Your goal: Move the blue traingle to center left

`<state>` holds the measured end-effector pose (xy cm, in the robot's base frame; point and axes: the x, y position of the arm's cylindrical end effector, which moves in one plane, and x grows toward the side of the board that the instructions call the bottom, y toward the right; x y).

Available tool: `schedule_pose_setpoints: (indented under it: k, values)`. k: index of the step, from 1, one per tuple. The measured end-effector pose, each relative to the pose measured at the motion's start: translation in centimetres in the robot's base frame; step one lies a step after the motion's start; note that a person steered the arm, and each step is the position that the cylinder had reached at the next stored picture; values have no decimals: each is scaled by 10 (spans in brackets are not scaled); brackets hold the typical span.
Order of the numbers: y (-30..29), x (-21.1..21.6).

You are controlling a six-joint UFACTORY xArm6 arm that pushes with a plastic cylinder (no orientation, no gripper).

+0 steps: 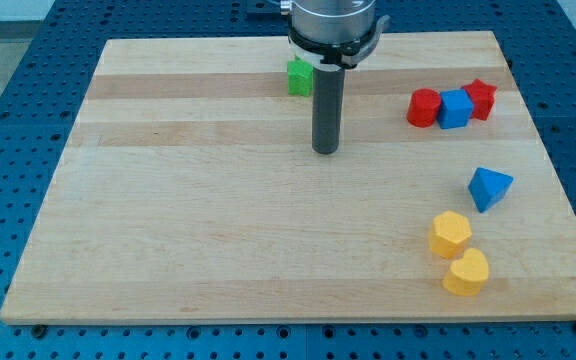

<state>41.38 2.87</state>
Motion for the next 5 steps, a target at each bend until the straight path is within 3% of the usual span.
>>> schedule_pose_setpoints:
  k: [1,2,4,5]
  values:
    - [0,0]
    - [54,13]
    - [88,40]
    - [131,33]
